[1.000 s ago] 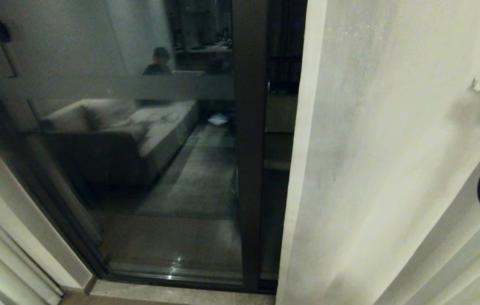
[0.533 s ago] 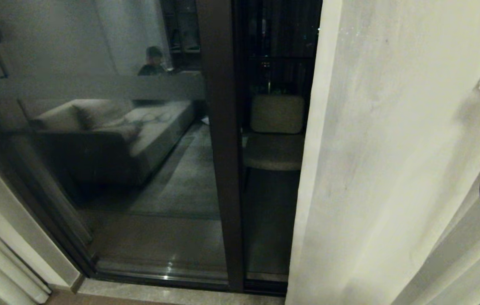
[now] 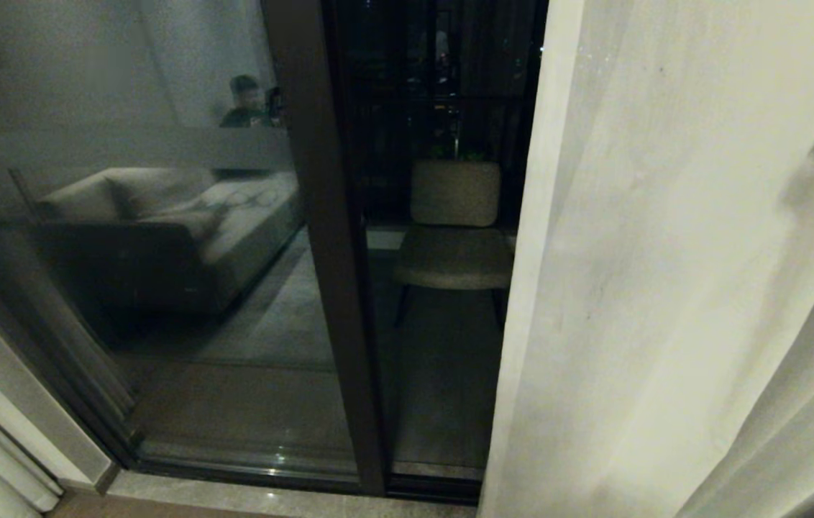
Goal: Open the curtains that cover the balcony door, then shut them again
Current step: Pull the inner curtains open on both sides
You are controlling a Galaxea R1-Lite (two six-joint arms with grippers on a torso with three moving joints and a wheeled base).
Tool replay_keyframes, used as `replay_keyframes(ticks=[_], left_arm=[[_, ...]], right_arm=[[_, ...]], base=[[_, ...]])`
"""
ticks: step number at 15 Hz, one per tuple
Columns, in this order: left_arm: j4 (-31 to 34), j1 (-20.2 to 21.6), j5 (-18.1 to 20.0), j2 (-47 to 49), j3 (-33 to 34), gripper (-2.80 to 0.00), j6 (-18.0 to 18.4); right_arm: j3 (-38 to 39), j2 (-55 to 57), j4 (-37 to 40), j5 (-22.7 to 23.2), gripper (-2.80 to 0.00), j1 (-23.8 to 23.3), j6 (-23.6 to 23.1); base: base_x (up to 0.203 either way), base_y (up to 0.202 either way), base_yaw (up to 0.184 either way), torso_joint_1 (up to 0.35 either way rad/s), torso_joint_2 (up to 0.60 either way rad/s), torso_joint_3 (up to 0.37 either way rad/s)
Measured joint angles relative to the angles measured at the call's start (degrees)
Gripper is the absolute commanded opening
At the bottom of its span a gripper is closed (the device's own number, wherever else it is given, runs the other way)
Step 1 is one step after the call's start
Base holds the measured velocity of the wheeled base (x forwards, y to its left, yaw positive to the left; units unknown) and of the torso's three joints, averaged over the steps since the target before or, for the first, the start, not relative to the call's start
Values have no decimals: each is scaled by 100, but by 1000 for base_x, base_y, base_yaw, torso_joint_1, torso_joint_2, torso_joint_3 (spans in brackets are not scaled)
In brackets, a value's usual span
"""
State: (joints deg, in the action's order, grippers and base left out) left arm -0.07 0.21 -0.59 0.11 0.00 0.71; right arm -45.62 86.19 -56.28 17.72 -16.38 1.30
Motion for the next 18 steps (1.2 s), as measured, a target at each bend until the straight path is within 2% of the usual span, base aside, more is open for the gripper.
replay_keyframes(ticks=[18], left_arm=[[1,0,2,0,0,-280,-9]], right_arm=[[31,0,-12,0,-280,-62,1]], base=[[0,-191,2,2,3,2]])
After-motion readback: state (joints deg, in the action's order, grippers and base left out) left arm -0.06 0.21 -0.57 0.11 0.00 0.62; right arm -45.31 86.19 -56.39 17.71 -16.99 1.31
